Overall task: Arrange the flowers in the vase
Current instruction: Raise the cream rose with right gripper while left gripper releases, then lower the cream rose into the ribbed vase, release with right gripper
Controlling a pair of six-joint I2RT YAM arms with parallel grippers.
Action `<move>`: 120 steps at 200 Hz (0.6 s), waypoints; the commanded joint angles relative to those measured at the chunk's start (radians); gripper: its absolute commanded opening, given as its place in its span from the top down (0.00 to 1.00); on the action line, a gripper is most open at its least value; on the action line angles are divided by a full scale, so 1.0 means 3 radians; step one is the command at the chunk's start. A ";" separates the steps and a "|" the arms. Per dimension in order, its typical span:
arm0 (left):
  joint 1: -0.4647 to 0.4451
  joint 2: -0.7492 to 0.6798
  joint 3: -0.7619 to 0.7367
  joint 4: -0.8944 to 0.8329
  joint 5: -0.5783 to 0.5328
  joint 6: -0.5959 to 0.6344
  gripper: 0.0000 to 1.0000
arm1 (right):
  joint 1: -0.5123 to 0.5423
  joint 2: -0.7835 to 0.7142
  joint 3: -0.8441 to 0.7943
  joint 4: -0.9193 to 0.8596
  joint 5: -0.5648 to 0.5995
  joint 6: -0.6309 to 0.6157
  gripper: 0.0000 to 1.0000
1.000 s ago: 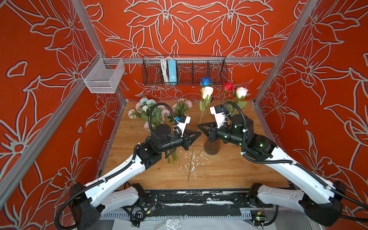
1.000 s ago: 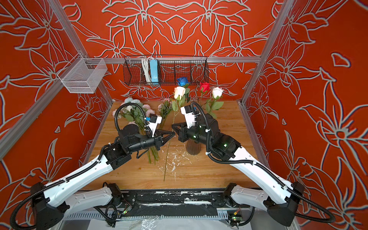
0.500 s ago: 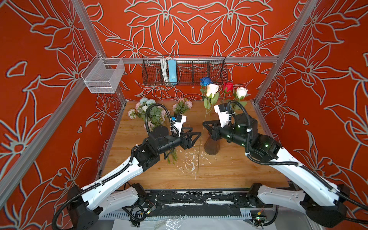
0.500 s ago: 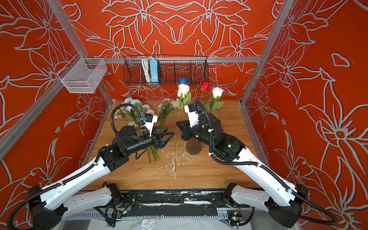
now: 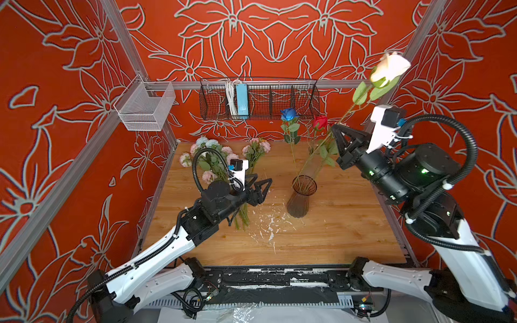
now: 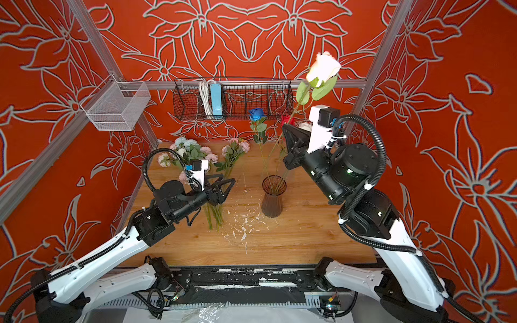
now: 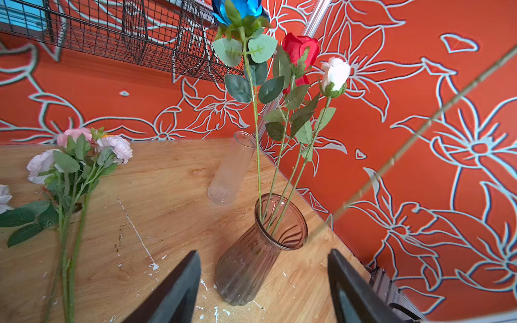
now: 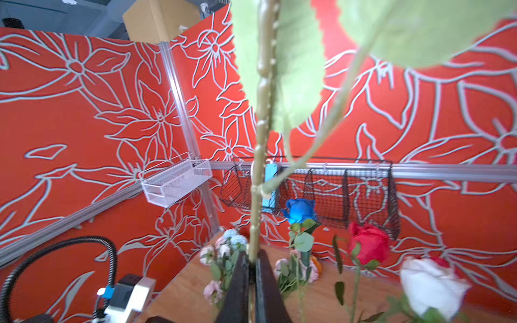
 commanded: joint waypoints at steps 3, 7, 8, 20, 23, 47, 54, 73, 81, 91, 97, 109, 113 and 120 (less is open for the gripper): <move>-0.0008 0.0006 -0.0008 0.0006 -0.0056 -0.0022 0.28 | 0.0027 0.0029 -0.0057 0.0185 0.0532 -0.0471 1.00; -0.0010 0.0006 -0.0004 0.0003 -0.0056 -0.0028 0.28 | 0.0030 0.0036 -0.0089 0.0217 0.0556 -0.0500 1.00; -0.0010 0.0006 -0.0006 0.0002 -0.0056 -0.0029 0.28 | 0.0030 0.0034 -0.0098 0.0221 0.0559 -0.0505 1.00; -0.0010 0.0017 0.0004 -0.0012 -0.0056 -0.0029 0.28 | 0.0027 0.0072 -0.0160 0.0204 0.0607 -0.0518 1.00; -0.0010 0.0017 0.0003 -0.0014 -0.0051 -0.0031 0.28 | 0.0026 0.0080 -0.0177 0.0194 0.0617 -0.0518 1.00; -0.0010 0.0022 0.0012 -0.0015 -0.0048 -0.0029 0.28 | 0.0025 0.0122 -0.0424 0.0202 0.0674 -0.0468 1.00; -0.0007 0.0017 0.0011 -0.0015 -0.0046 -0.0026 0.28 | 0.0018 0.0122 -0.0523 0.0208 0.0674 -0.0446 1.00; -0.0010 0.0011 0.0012 -0.0020 -0.0051 -0.0013 0.28 | 0.0007 0.0121 -0.0772 0.0160 0.0716 -0.0319 1.00; -0.0010 0.0008 0.0015 -0.0025 -0.0060 -0.0012 0.28 | 0.0009 0.0108 -0.0903 0.0159 0.0734 -0.0263 1.00; -0.0010 0.0007 0.0014 -0.0025 -0.0052 -0.0016 0.28 | 0.0007 0.0086 -0.1081 0.0192 0.0762 -0.0190 0.98; -0.0010 0.0001 0.0017 -0.0021 -0.0047 -0.0016 0.28 | 0.0006 0.0077 -0.1154 0.0198 0.0778 -0.0148 0.98; -0.0010 0.0002 0.0017 -0.0024 -0.0043 -0.0017 0.28 | 0.0007 0.0070 -0.1280 0.0150 0.0783 -0.0077 0.96; -0.0010 0.0002 0.0017 -0.0026 -0.0045 -0.0015 0.28 | 0.0005 0.0068 -0.1312 0.0130 0.0793 -0.0056 0.93; -0.0010 0.0002 0.0014 -0.0025 -0.0051 -0.0019 0.28 | 0.0008 0.0055 -0.1357 0.0089 0.0816 -0.0017 0.88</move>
